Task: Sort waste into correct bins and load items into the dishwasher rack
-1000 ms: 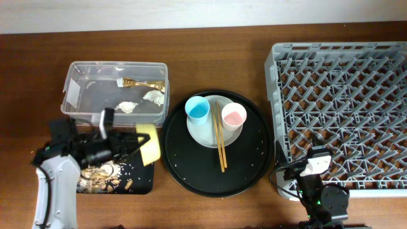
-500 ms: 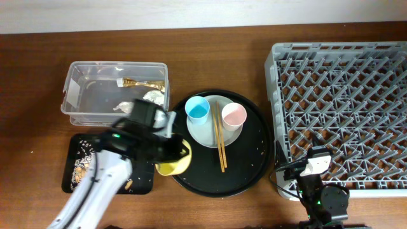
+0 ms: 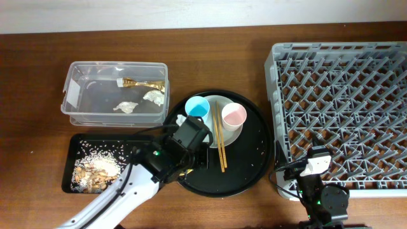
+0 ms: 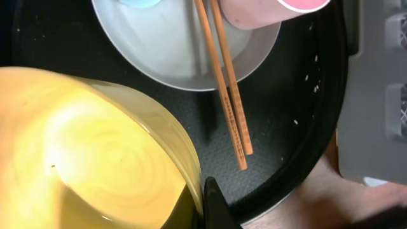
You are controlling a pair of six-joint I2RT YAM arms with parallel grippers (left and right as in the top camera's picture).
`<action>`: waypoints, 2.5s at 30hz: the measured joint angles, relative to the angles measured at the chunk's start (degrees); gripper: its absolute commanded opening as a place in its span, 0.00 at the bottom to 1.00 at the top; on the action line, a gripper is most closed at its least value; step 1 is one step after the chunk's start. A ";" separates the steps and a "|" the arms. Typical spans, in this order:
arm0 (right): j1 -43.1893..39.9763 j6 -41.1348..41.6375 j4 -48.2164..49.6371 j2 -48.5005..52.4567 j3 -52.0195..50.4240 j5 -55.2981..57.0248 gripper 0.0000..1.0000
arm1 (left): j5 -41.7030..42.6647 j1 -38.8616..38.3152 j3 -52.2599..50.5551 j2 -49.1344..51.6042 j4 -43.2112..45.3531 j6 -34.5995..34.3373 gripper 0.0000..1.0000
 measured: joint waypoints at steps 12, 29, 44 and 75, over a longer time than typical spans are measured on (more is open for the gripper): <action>0.00 0.02 0.02 0.00 0.00 0.00 0.98 | -1.01 -0.04 -0.02 9.44 0.79 -1.55 0.20; 0.00 0.07 0.02 0.00 0.00 0.02 0.98 | -1.11 -0.04 0.28 9.62 0.85 -1.62 0.33; 0.00 1.44 1.46 0.00 0.00 -1.55 0.98 | 8.85 0.07 11.30 9.60 -0.61 6.43 0.33; 0.00 7.04 -73.75 45.70 79.36 -22.08 0.98 | -2.51 16.22 28.92 26.49 -7.08 9.27 0.34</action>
